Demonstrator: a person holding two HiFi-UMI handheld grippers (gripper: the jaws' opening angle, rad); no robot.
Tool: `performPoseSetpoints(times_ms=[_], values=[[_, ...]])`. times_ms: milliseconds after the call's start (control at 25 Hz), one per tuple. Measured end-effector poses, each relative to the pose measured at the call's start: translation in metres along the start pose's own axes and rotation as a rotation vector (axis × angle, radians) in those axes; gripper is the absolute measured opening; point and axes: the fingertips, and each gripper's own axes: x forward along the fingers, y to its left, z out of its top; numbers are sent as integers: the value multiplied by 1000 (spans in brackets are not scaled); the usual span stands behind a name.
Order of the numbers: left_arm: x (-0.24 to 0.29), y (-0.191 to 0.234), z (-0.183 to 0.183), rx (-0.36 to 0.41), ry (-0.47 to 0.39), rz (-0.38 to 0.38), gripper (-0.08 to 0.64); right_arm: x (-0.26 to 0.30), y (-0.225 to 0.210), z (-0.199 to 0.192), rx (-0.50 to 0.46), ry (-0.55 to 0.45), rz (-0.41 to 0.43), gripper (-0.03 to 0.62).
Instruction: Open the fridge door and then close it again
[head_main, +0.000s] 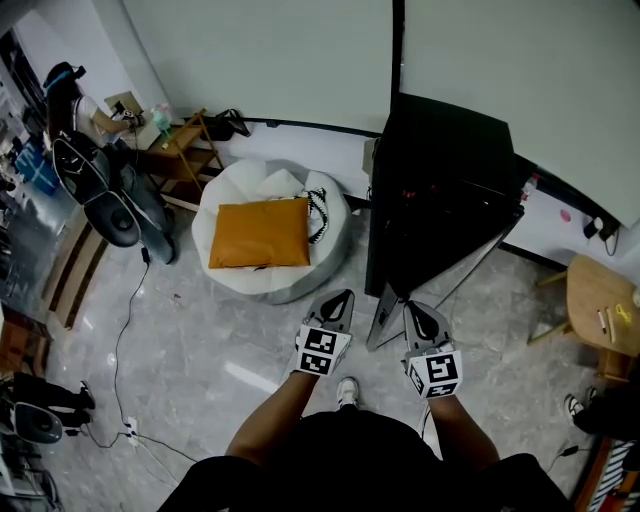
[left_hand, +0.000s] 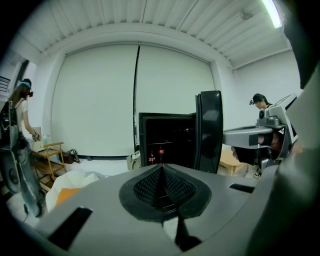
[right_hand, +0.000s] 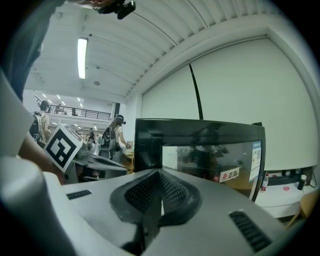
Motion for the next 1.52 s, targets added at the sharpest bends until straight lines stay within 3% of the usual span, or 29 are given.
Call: performPoseSetpoints(times_ms=[1520], values=[[35, 74, 14, 30, -31, 9, 20, 88, -6, 13, -52, -4, -23, 18]])
